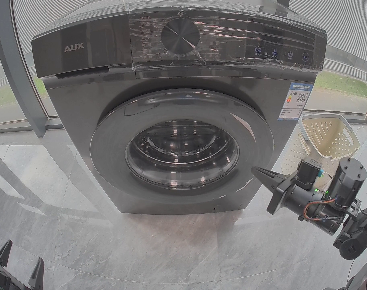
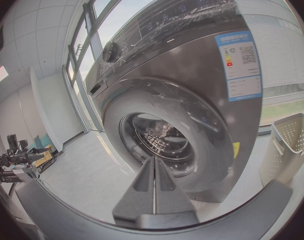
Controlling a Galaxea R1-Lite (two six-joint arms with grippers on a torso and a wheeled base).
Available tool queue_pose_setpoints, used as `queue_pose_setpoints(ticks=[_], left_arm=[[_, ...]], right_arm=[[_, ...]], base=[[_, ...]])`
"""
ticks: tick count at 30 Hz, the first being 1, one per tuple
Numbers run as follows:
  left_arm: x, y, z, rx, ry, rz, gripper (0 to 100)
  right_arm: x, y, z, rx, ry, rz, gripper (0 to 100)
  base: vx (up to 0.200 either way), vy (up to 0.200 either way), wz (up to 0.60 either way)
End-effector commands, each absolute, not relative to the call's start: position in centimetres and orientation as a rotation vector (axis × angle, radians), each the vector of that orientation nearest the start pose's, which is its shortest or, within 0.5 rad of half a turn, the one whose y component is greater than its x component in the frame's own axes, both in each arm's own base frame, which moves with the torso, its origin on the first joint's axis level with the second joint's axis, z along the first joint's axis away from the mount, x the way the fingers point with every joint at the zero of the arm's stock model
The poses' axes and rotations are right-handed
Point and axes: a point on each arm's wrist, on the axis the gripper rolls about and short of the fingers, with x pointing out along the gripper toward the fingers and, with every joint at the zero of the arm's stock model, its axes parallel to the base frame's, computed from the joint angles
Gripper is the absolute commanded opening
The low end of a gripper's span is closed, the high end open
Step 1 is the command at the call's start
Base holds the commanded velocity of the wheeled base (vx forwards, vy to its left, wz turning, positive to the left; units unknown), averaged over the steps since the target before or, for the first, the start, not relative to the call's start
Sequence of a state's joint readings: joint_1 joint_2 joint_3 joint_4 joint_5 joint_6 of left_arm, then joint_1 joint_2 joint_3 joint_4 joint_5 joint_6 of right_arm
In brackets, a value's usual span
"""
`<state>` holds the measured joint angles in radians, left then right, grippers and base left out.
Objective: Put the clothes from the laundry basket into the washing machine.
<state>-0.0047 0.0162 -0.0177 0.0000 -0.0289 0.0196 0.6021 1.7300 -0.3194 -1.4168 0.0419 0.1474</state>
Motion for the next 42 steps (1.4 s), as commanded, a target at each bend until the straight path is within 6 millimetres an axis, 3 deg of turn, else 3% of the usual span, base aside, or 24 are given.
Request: queue_pose_setpoints(ticks=[1, 6, 7, 16, 23, 30, 32, 42], left_arm=[[-2.3, -0.1, 7.6, 0.020, -0.003, -0.032, 100], [-2.3, 0.0, 7.6, 0.020, -0.002, -0.034, 100], [-2.3, 0.0, 7.6, 0.020, -0.002, -0.034, 100], [-2.3, 0.0, 7.6, 0.017, -0.003, -0.031, 100], [-2.3, 0.0, 7.6, 0.017, -0.003, -0.031, 100], [-2.3, 0.0, 7.6, 0.018, -0.003, -0.031, 100], [-2.3, 0.0, 7.6, 0.018, -0.003, -0.031, 100], [-2.3, 0.0, 7.6, 0.017, -0.003, -0.029, 100]], right_arm=[[18.6, 13.5, 14.4, 0.147, 0.025, 0.671, 0], [17.6, 12.8, 14.1, 0.142, 0.036, 0.672, 0], [17.5, 12.7, 14.1, 0.143, 0.038, 0.668, 100], [15.1, 10.5, 14.3, 0.144, 0.024, 0.648, 100], [13.3, 7.4, 14.0, 0.125, 0.011, 0.568, 100], [12.1, 4.7, 15.4, 0.072, -0.086, 0.450, 100], [10.6, 3.4, 15.5, 0.065, -0.081, 0.409, 100], [3.5, 1.0, 14.6, 0.033, -0.145, 0.337, 100]], base=[[0.000, 0.000, 0.00], [0.000, 0.000, 0.00], [0.000, 0.000, 0.00], [0.000, 0.000, 0.00], [0.000, 0.000, 0.00], [0.000, 0.000, 0.00], [0.000, 0.000, 0.00], [0.000, 0.000, 0.00]])
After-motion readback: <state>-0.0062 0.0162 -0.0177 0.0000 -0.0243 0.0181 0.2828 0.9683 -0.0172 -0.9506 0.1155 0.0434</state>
